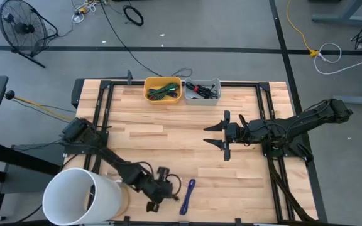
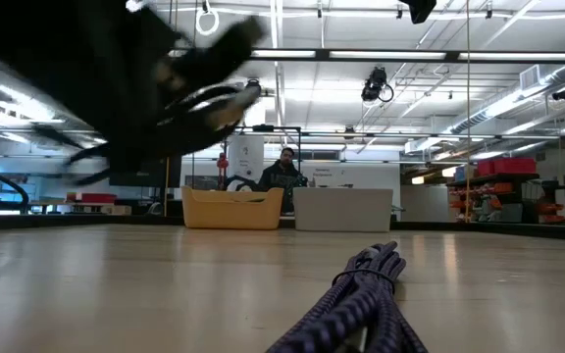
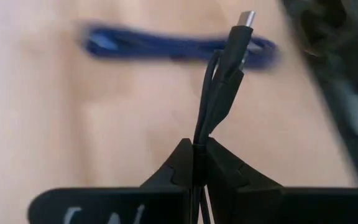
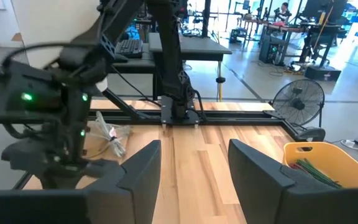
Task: Pick & Place USB Port
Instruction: Put the black charger cable into the gray bin
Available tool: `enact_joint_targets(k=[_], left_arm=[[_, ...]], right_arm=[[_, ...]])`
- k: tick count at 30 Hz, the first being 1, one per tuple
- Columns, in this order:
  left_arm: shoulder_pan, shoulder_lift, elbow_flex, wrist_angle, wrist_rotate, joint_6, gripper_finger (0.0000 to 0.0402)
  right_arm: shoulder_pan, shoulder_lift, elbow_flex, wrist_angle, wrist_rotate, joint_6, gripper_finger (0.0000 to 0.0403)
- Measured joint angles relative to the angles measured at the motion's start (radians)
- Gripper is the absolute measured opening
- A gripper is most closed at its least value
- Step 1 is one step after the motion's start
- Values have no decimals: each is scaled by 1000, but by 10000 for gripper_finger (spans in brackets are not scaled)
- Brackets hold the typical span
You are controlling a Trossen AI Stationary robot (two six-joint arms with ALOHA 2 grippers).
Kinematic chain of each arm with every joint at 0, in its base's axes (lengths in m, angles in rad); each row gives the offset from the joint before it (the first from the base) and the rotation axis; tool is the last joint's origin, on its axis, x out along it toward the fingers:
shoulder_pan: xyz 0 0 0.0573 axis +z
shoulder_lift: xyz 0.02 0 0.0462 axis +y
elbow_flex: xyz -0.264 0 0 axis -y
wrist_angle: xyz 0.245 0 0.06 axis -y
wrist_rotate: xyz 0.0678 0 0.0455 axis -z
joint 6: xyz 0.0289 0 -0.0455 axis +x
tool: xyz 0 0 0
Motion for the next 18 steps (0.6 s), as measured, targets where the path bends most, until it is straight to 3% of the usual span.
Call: enact_joint_targets(k=[3, 6, 18], left_arm=[[59, 0, 78, -90, -144, 36, 21], [130, -1, 139, -153, -224, 91, 21], [355, -138, 196, -149, -238, 246, 21]], right_arm=[[0, 0, 0, 0, 0, 0, 190], [0, 0, 0, -1, -4, 0, 190], [0, 0, 1, -17, -9, -1, 190]])
